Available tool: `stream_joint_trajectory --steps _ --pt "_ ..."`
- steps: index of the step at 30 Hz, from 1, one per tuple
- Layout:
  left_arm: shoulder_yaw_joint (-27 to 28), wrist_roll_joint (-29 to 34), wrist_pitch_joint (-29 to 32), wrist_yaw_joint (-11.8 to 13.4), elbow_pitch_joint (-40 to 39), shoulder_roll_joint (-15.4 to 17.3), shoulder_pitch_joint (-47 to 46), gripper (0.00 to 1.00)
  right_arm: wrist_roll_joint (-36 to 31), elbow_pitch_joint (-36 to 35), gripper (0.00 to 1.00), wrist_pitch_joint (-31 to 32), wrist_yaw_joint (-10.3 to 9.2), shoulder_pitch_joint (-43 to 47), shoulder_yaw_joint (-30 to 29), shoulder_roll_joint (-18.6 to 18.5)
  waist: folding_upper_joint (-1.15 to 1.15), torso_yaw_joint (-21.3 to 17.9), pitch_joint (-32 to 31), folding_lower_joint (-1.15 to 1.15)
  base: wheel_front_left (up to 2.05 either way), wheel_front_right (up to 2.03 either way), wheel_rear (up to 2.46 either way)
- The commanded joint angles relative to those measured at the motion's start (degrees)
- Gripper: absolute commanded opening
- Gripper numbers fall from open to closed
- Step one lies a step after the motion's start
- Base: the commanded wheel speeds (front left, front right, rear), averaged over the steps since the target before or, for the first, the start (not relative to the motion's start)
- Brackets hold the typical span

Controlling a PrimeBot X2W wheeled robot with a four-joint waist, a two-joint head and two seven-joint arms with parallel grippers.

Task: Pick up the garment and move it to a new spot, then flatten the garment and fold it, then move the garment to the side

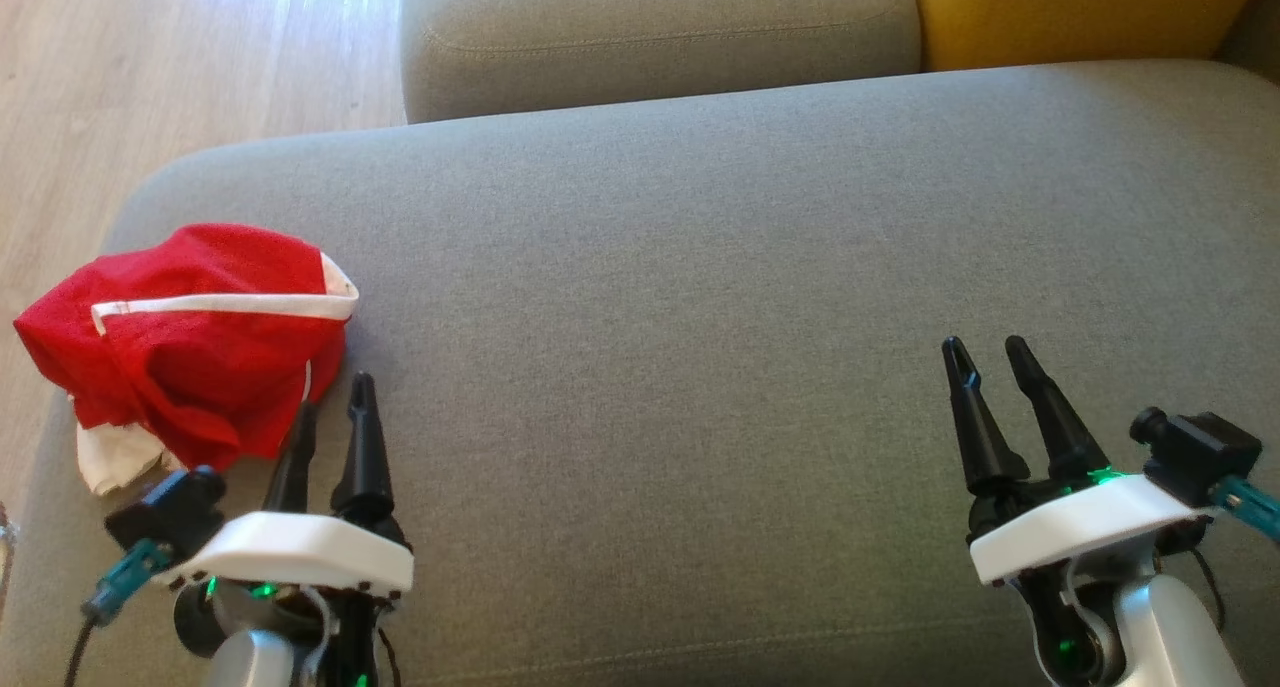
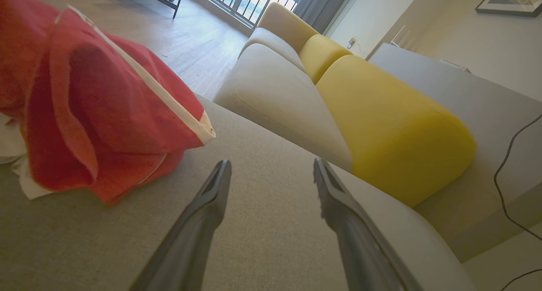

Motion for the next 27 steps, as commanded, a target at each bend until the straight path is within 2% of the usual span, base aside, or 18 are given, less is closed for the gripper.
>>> stream_joint_trajectory --steps 1,9,18,27 --pt "0.2 2.6 -0.8 0.9 -2.3 1.2 -1.8 1.0 -2.5 -2.6 1.0 -0.8 -0.01 -3.4 0.8 -0.6 0.0 0.0 0.0 0.0 0.0 0.0 0.0" --pt "-4.2 8.7 -2.2 4.2 -1.3 3.7 -2.1 1.0 -9.7 -0.8 1.0 -2.2 -0.01 -2.5 0.3 -0.5 0.0 -0.2 -0.3 0.0 0.0 0.0 0.0" --pt "-7.8 13.5 -3.5 6.4 0.9 5.2 -2.4 1.0 -14.2 1.7 1.0 -3.5 -0.01 -2.8 -1.3 -0.6 0.0 -0.4 -0.7 0.0 0.0 0.0 0.0" --pt "-9.9 19.1 -5.0 10.0 1.1 6.1 -2.9 1.0 -21.3 -0.7 1.0 -5.1 -0.01 -3.3 -0.4 -0.6 0.0 -0.6 -0.8 0.0 0.0 0.0 0.0"
